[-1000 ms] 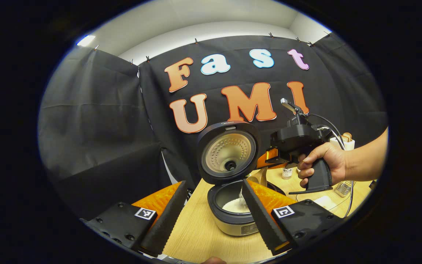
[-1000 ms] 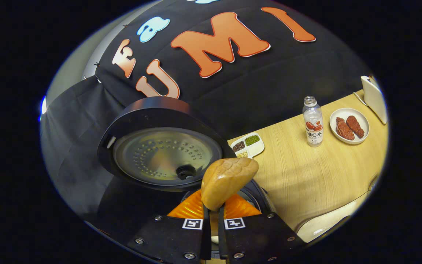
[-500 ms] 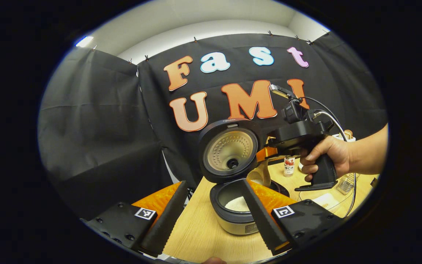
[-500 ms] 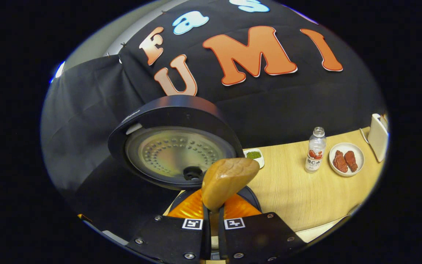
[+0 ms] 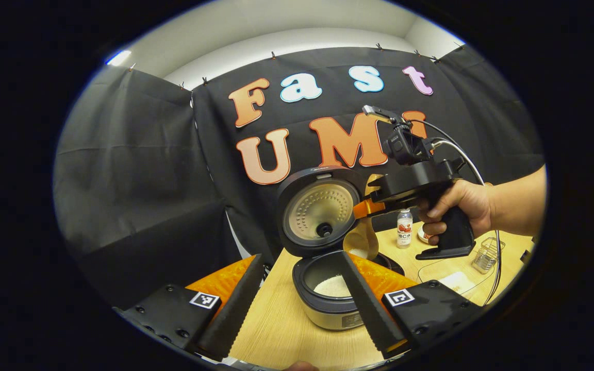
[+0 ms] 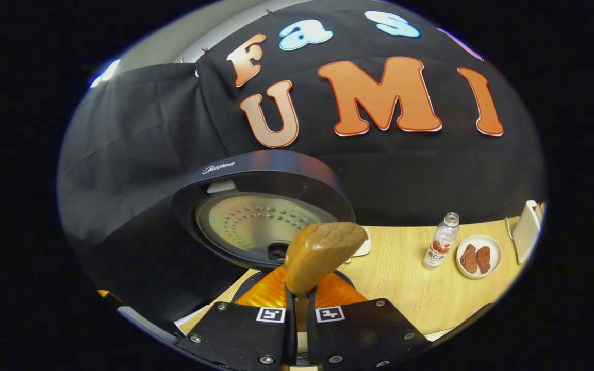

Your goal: Close the left gripper, press the button to open the rice cooker; take a wooden spoon from the chopstick holder with the right hand, scoop a spoonful of rice and pour it into the rice cooker, then put the wooden spoon back into the chopstick holder.

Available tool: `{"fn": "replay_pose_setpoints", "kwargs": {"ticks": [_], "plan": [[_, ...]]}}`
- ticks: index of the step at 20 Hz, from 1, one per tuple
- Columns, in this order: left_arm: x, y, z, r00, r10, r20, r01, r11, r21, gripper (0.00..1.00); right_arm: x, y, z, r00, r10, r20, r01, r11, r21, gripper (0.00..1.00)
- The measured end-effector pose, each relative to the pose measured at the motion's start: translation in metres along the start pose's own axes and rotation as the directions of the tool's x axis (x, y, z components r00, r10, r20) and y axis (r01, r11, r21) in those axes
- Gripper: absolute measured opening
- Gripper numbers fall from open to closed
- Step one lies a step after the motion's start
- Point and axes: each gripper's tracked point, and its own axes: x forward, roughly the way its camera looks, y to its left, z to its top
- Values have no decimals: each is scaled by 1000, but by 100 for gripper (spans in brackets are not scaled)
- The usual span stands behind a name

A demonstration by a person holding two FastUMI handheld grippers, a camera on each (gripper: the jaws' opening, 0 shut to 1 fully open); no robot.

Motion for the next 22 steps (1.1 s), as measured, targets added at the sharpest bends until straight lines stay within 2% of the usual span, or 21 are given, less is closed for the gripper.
{"fn": "replay_pose_setpoints", "kwargs": {"ticks": [3,7,8,9,10,11,16,17,18,21,22], "plan": [[0,0,-1,1000,1,-4,-1,1000,-2,94,-1,7,0,1000,21,-11,-22,999,-33,7],[0,1,-4,1000,2,-9,-2,1000,3,94,-3,13,2,1000,26,1,-25,989,-149,7],[1,2,-3,1000,5,-8,-4,1000,4,94,-4,15,3,1000,30,5,-29,984,-174,7],[1,2,-2,1000,7,-10,-7,1000,4,100,-6,17,3,999,36,9,-33,979,-202,7],[1,2,-3,1000,10,-11,-10,1000,5,100,-7,18,3,999,39,15,-35,973,-228,7],[2,1,-3,1000,10,-13,-10,1000,6,94,-9,20,2,999,47,13,-43,966,-254,7],[1,-5,-2,1000,11,-14,-11,1000,15,94,-18,25,5,997,59,43,-37,913,-405,7],[-1,-6,-3,1000,11,-15,-11,1000,16,100,-20,26,7,996,71,56,-40,903,-428,7],[0,-7,-3,1000,12,-15,-12,1000,17,94,-23,29,5,995,81,61,-47,900,-434,7],[0,-10,-1,1000,17,-15,-16,1000,26,94,-32,25,8,992,106,64,-75,925,-374,7],[0,-12,0,1000,16,-16,-16,999,30,100,-36,19,10,992,101,70,-71,936,-346,7]]}}
